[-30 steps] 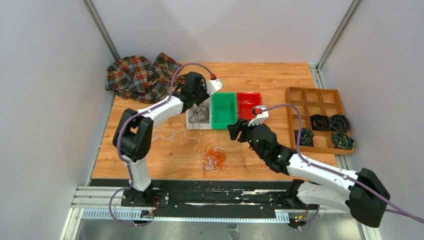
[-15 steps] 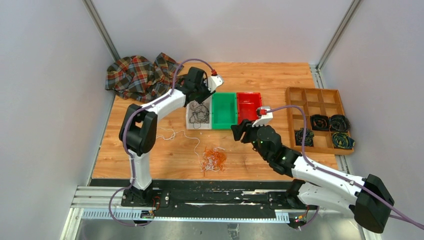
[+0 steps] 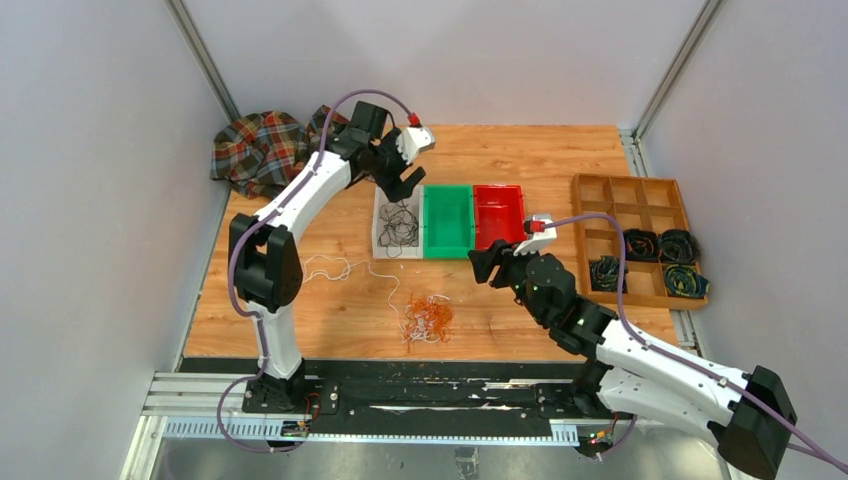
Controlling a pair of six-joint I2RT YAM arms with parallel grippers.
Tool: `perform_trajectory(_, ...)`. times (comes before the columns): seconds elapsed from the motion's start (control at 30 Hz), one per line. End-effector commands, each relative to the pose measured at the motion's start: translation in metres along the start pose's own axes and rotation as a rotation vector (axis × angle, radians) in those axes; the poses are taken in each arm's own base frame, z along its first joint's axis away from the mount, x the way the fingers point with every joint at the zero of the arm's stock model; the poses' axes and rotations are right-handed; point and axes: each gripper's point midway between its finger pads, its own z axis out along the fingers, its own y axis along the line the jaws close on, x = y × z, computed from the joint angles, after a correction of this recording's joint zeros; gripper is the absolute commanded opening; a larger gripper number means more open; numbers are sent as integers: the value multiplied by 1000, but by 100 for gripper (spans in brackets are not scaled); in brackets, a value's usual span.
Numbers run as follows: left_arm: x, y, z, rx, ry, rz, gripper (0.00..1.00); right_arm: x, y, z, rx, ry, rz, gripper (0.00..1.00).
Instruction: Untangle the cables
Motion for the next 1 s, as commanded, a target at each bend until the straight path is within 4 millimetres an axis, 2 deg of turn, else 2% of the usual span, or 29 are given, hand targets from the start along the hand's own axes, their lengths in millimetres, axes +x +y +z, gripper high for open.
perform_trajectory(0.0,23,-74,-27,254,30,9,85,-2,-9,0,34,0,-20,60)
perform_trajectory(0.07,36,-101,-28,295,63,46,85,1,-9,1,32,7,-20,60)
perform_trajectory(0.13,48,-119,-28,322,94,62,87,4,-9,2,32,12,-19,60)
perform_trajectory(0.2,55,-128,-26,333,109,62,87,6,-8,4,30,18,-21,60)
perform_trajectory(0.27,58,-129,-25,329,112,60,87,7,-8,5,29,22,-23,60)
perform_trajectory(0.33,60,-123,-20,291,115,71,86,9,-7,6,28,27,-24,60)
perform_trajectory(0.4,60,-108,-12,206,112,66,81,9,-7,8,28,28,-26,60)
perform_trajectory(0.53,55,-72,2,2,82,53,57,9,-5,9,25,28,-24,58)
perform_trajectory(0.63,46,-56,7,-84,40,49,41,10,-4,11,21,33,-24,56)
perform_trajectory(0.7,39,-49,9,-111,15,43,34,12,-4,11,21,39,-24,55)
perform_trajectory(0.83,28,-41,14,-137,-25,41,27,15,-4,13,22,45,-23,54)
perform_trajectory(0.97,34,-35,25,-154,-9,55,22,16,-2,16,18,52,-29,53)
